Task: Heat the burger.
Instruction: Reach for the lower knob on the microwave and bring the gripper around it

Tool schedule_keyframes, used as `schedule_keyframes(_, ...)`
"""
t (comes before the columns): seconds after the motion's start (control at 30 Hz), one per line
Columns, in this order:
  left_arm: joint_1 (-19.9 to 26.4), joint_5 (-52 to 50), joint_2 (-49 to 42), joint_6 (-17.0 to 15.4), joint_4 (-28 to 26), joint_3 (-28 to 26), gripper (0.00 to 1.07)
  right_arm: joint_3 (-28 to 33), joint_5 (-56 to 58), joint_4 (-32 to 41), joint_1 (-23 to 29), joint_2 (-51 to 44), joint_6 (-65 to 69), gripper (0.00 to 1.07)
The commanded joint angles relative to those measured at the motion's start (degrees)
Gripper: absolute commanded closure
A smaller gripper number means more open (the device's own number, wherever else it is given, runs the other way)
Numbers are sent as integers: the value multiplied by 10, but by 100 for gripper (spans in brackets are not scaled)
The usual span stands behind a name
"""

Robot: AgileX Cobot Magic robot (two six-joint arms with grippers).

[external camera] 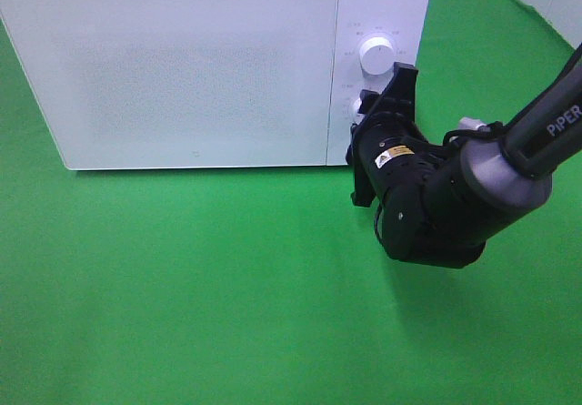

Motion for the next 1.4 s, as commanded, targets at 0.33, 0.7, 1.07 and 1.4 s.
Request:
schedule_keyframes(0.33,0,-5,-10,-1,-1,1,9,-26,-118,-48,-1,-10,14,101)
schedule_keyframes(0.7,0,-5,-10,-1,-1,1,9,-26,-118,-41,-1,-10,10,99)
schedule_keyframes(1.07,0,-5,-10,-1,-1,1,9,-26,-111,-7,-1,-10,-29,73)
schedule_keyframes(1.4,0,-5,-10,-1,-1,1,9,-13,-88,40,-1,-10,-64,48)
